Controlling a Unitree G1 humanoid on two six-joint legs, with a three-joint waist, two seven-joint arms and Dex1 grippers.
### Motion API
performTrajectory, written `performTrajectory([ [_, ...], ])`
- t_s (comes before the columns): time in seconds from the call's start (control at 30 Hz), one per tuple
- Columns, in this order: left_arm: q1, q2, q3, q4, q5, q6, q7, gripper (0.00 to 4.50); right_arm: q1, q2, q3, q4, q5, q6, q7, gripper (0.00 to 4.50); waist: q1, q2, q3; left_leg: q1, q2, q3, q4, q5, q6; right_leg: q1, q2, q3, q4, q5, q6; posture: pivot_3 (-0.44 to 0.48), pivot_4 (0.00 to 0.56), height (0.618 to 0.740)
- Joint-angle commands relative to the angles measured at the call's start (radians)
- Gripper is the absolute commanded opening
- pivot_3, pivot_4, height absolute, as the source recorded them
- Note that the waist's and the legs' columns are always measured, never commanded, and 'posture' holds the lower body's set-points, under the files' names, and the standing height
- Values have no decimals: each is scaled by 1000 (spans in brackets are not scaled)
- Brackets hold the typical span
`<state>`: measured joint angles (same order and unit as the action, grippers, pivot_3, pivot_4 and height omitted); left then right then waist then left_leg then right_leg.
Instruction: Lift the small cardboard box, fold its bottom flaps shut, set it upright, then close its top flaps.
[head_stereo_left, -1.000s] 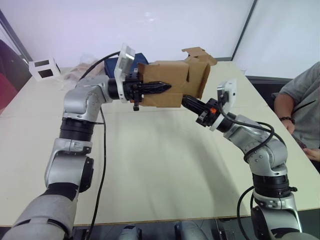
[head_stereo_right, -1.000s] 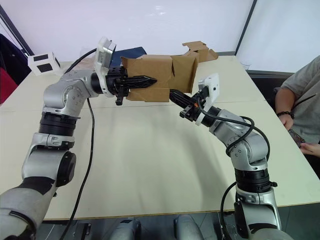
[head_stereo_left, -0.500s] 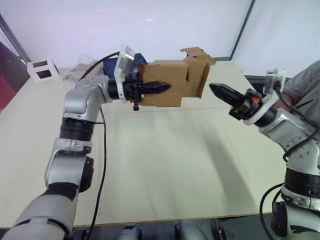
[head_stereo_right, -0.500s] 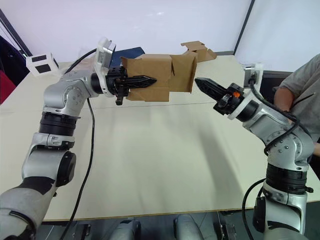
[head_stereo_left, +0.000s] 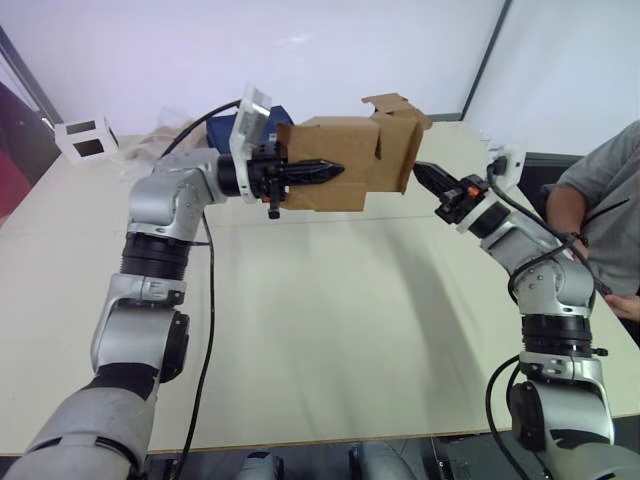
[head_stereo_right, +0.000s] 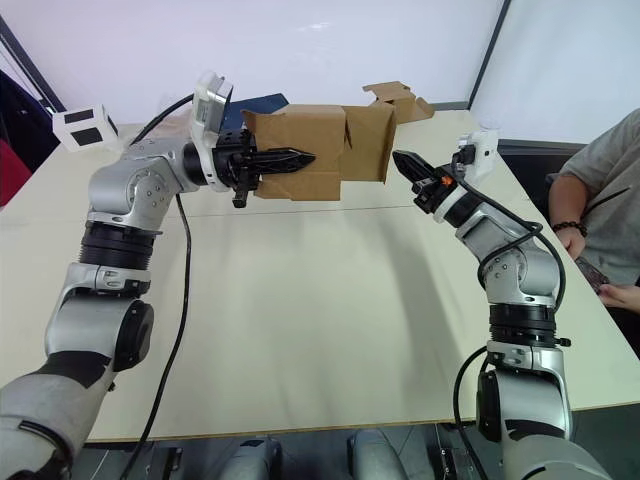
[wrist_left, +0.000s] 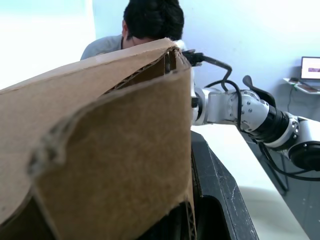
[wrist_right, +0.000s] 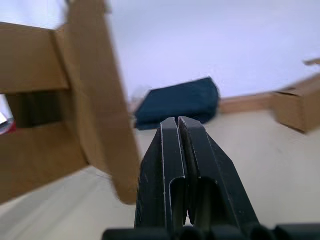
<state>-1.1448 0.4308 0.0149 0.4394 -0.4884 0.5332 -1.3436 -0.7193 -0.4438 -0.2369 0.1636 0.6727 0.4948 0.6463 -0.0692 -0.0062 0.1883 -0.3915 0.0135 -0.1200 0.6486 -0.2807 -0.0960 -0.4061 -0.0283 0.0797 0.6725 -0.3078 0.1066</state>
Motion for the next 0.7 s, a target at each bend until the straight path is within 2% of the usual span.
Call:
performTrajectory([
  [0.03,-24,13,16,-22,-13,0,2,0,17,22,-20,-94,56,22,11,46,1,0,0,0,0,0,0,0,0,0,0,0,0,0,0,0,150,740],
  [0.33,-31,7,12,2,-6,-11,1,0,81,89,-49,-295,297,202,-19,46,-3,0,0,0,0,0,0,0,0,0,0,0,0,0,0,0,150,740],
  [0.67,-45,9,19,5,-25,21,-15,0,103,128,-51,-352,422,267,-75,46,-1,0,0,0,0,0,0,0,0,0,0,0,0,0,0,0,150,740],
  [0.7,-45,10,21,4,-29,28,-15,0,104,132,-48,-352,422,264,-79,278,-2,0,0,0,0,0,0,0,0,0,0,0,0,0,0,0,150,740],
])
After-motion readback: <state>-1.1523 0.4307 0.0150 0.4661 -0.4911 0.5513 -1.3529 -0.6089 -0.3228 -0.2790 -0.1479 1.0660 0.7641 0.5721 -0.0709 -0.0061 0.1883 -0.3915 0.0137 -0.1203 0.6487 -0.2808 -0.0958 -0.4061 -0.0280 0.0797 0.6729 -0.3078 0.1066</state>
